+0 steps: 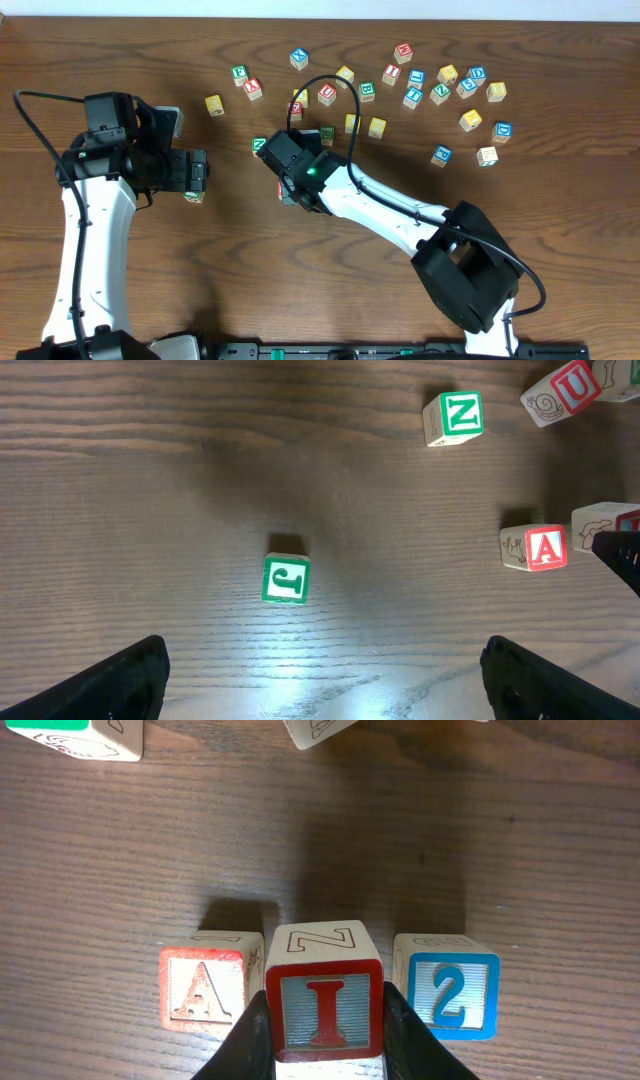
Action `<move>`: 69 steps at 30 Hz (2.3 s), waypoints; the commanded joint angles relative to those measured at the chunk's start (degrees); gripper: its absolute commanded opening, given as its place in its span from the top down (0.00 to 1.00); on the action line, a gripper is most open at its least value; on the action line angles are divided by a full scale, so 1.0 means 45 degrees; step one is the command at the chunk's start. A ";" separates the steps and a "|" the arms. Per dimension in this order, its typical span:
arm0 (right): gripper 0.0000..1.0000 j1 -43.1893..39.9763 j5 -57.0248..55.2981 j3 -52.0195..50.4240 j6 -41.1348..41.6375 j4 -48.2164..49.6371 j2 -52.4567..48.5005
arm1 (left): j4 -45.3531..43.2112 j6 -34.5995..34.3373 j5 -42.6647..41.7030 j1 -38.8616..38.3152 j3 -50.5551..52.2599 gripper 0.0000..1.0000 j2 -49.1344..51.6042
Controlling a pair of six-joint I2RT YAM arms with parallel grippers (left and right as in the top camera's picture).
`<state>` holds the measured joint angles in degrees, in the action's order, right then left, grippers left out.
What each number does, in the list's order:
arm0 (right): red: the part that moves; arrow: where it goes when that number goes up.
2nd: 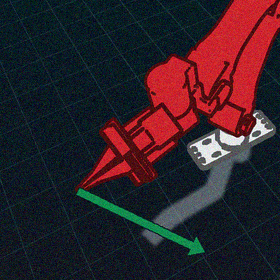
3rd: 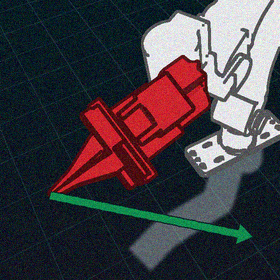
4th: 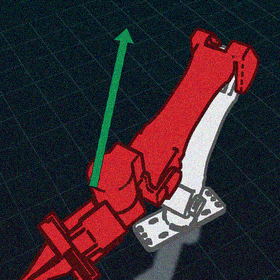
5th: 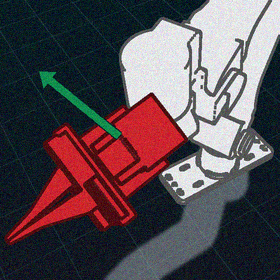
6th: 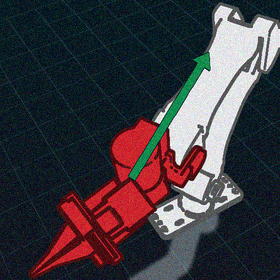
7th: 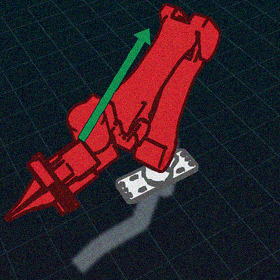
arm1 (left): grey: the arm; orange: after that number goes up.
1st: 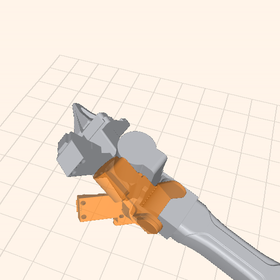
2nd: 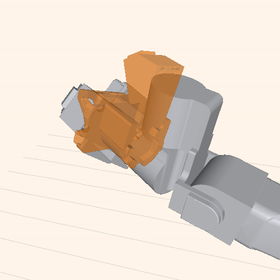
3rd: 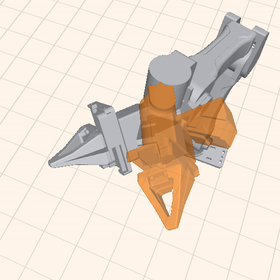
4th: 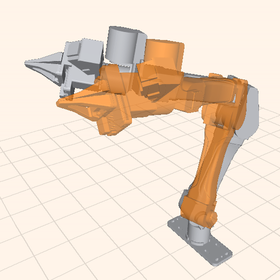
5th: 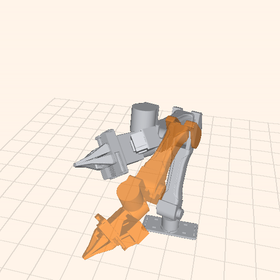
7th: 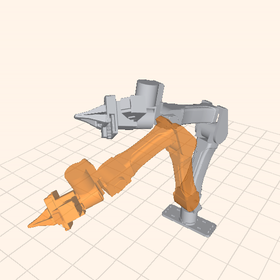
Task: Spell out AI2
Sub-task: 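Lower the I block into the gap between A and 2, then open the right gripper and raise it back toward the right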
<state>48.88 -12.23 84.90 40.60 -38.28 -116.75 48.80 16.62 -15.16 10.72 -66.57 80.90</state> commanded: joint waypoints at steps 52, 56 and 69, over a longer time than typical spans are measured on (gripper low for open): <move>0.60 0.0039 -0.0170 0.0665 -0.0136 -0.0087 -0.0627 | -0.0058 0.0262 -0.0204 0.0019 -0.0068 0.02 0.0000; 0.60 0.0039 -0.0219 0.1054 -0.0350 -0.0408 -0.0627 | -0.0053 0.0257 -0.0204 0.0019 -0.0068 0.02 0.0000; 0.64 -0.0019 -0.1914 0.4313 -0.1122 -0.3517 -0.0617 | -0.0112 0.0253 -0.0204 0.0019 -0.0068 0.02 0.0000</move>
<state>48.88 -15.33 98.83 37.85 -51.27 -119.59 48.53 16.80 -15.16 10.72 -66.57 80.90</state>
